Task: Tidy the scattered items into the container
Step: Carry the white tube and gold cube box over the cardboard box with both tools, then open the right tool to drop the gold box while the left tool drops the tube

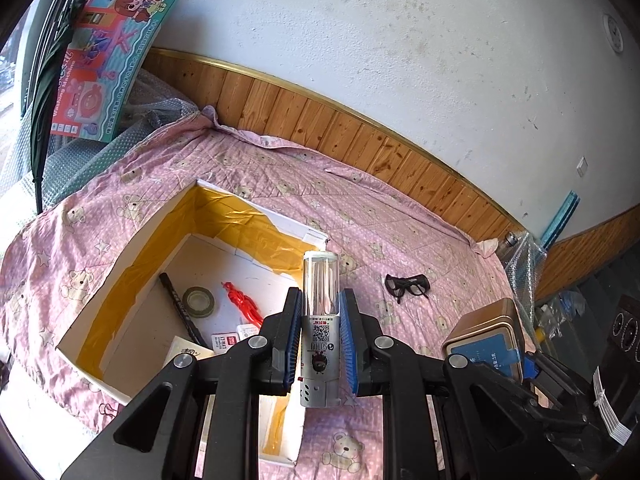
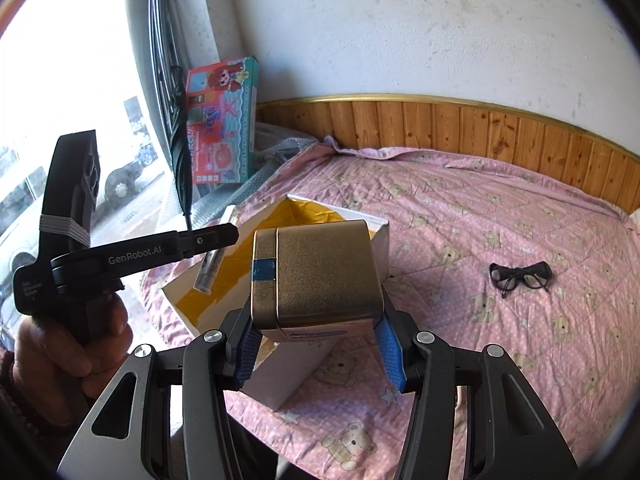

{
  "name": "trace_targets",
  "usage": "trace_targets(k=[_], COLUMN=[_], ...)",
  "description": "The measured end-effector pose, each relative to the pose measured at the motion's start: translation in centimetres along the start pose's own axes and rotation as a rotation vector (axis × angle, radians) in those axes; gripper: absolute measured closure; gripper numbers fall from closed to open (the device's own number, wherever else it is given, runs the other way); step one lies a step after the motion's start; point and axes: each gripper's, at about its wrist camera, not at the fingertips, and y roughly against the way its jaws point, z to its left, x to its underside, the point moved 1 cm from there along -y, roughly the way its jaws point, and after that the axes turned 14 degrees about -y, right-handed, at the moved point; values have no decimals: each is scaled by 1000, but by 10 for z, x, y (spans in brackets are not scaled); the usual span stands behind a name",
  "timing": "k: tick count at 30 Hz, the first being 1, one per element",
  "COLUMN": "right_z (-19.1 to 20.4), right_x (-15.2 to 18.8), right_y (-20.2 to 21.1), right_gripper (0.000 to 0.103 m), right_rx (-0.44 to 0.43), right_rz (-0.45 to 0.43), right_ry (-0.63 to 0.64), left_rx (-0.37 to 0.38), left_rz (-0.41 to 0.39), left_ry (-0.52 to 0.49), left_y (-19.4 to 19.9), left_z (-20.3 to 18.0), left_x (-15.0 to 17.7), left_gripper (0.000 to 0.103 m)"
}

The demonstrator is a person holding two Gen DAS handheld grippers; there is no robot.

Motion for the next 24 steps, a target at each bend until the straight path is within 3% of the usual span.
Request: trace_targets(k=[24], right_z=[38], right_x=[-40], right_y=[-101], right_gripper=[50], right_rx=[-88], right_rz=[113], right_ry=[92], left_rx=[-115], left_rz=[100], left_ry=[93], left_y=[-36], left_z=[83], left_x=[2], left_gripper=[83])
